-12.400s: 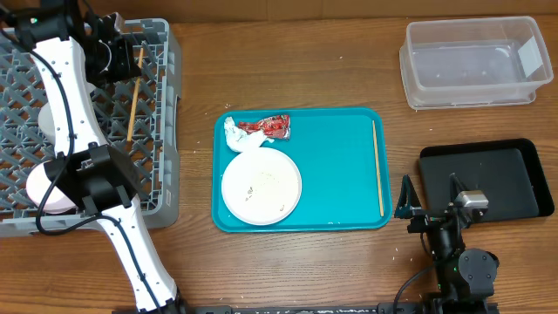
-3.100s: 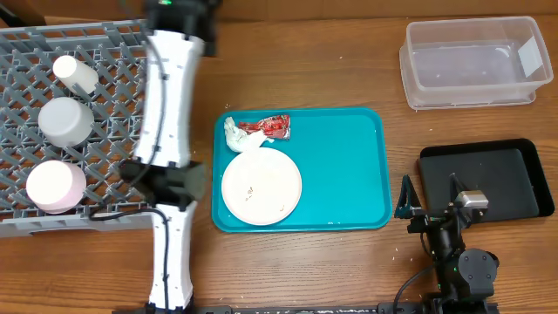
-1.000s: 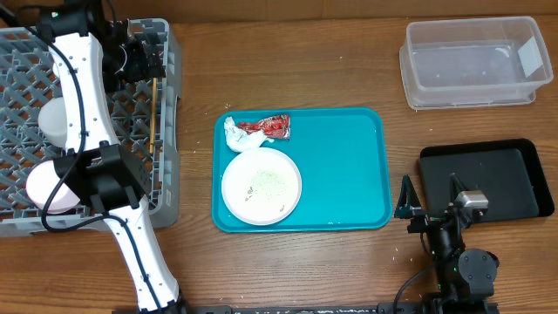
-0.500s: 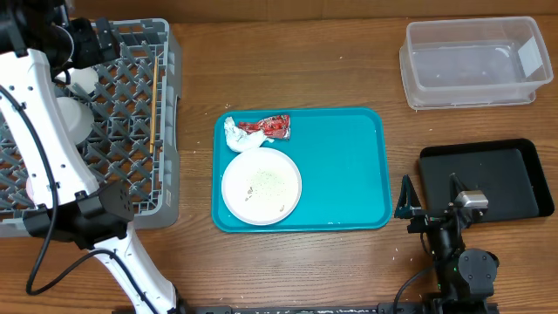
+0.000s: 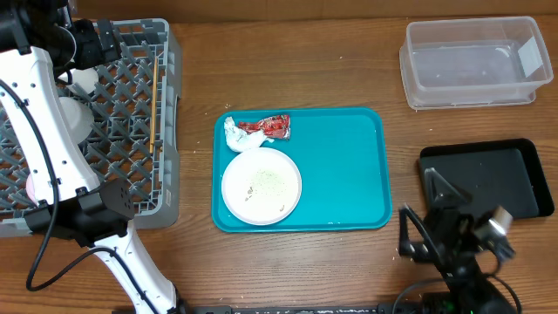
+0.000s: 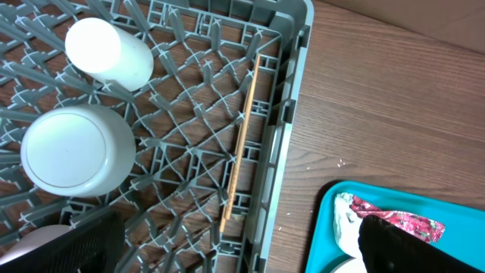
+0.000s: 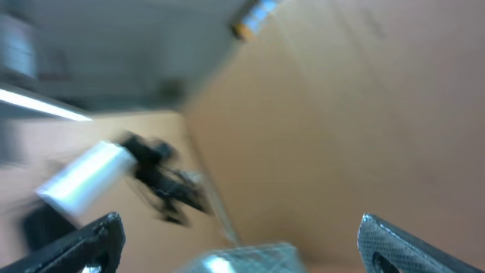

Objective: Sort waste into correct bins and load items into the dishwasher
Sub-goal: 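Reach the right gripper to the tray and grasp the red wrapper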

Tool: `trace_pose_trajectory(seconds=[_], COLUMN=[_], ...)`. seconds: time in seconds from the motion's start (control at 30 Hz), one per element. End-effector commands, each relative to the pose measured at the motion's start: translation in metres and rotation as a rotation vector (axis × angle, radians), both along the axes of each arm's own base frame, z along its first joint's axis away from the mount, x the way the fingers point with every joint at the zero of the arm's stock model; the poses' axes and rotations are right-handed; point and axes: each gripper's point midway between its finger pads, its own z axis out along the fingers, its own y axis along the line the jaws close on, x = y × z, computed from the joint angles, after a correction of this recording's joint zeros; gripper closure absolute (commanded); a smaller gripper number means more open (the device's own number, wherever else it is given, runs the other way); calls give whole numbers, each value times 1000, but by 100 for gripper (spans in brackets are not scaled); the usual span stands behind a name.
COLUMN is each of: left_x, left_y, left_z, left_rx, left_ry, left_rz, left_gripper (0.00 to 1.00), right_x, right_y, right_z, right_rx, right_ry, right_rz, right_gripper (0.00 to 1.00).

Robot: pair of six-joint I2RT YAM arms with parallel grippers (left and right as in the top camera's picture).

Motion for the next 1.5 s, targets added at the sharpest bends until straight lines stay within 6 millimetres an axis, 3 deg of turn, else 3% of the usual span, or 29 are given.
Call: trace_pose_trajectory(seconds=[0.0, 0.07, 0.17, 0.3, 0.4, 0.47, 0.57, 0.7, 0.73, 0.87, 0.97, 1.03, 1.23, 1.3, 1.47], left_x=[1, 1, 1, 1, 1, 1, 1, 1, 1, 1, 1, 1, 1, 1, 1], left_y=[0, 0, 0, 0, 0, 0, 0, 0, 0, 0, 0, 0, 0, 0, 0], left_z=[-4, -4, -4, -4, -4, -4, -4, -4, -4, -4, -4, -4, -4, -4, -4], left_rx=[-3, -3, -4, -4, -4, -4, -4, -4, -4, -4, -4, -4, -3, -4, -4], left_ry=[11, 11, 11, 11, 11, 11, 11, 11, 11, 11, 11, 11, 11, 11, 11], left_rz=[11, 11, 11, 11, 11, 11, 11, 11, 11, 11, 11, 11, 11, 11, 11], left_gripper=[0, 0, 0, 0, 0, 0, 0, 0, 0, 0, 0, 0, 0, 0, 0], right_x=[-12, -13, -18, -5, 39, 80, 123, 191, 200, 239, 263, 266, 259, 255, 243], right_y=[-6, -27, -47, -37, -14, 5, 37, 70, 77, 120, 143, 153, 175, 185, 209], right_z=[17, 34, 64, 102, 113, 109, 96, 57, 47, -19, -89, -124, -198, -213, -246], right_rx=[248, 394, 431, 179, -126, -268, -456, -636, -651, -731, -766, -773, -766, -757, -780], right_ry=[57, 42, -17, 9, 148, 299, 442, 670, 710, 874, 987, 1051, 1190, 1205, 1235], right_rz=[166, 130, 11, -151, -183, -107, 65, 106, 118, 221, 293, 346, 518, 571, 643], right_gripper=[0, 0, 0, 0, 0, 0, 0, 0, 0, 0, 0, 0, 0, 1, 18])
